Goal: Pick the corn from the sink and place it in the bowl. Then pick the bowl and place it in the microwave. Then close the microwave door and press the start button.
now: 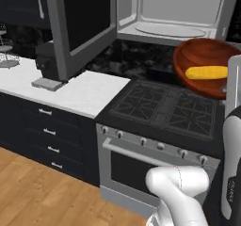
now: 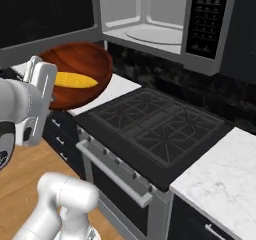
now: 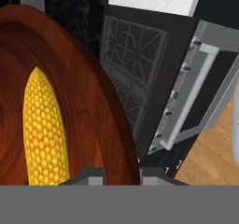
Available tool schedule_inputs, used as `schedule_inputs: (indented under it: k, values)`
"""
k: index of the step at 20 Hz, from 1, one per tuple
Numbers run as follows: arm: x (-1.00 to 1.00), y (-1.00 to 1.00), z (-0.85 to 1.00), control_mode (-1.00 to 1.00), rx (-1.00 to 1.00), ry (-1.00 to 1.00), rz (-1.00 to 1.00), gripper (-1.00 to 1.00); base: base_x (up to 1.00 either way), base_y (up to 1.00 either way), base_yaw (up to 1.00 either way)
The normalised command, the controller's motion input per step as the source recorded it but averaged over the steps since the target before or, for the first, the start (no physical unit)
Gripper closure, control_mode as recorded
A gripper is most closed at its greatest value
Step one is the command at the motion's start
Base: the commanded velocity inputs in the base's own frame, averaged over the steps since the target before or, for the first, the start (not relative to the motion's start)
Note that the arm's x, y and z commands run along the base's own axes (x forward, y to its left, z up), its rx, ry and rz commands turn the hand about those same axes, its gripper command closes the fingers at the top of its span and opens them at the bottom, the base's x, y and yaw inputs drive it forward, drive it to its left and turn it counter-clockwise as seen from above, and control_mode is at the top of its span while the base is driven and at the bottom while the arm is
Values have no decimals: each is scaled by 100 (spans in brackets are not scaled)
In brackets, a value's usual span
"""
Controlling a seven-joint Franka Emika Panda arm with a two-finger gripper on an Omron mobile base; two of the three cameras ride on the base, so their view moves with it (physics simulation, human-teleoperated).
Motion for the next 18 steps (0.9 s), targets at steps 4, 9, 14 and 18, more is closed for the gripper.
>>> schedule_inputs:
  k: [4, 9, 14, 18]
  values:
    - [0, 0, 0, 100, 0, 0, 0, 100, 78, -4, 18]
    - [0, 0, 0, 100, 0, 0, 0, 100, 34, -3, 19]
    - [0, 0, 0, 100, 0, 0, 0, 100, 19, 18, 2]
    - [0, 0, 0, 100, 0, 0, 0, 100, 29, 20, -17]
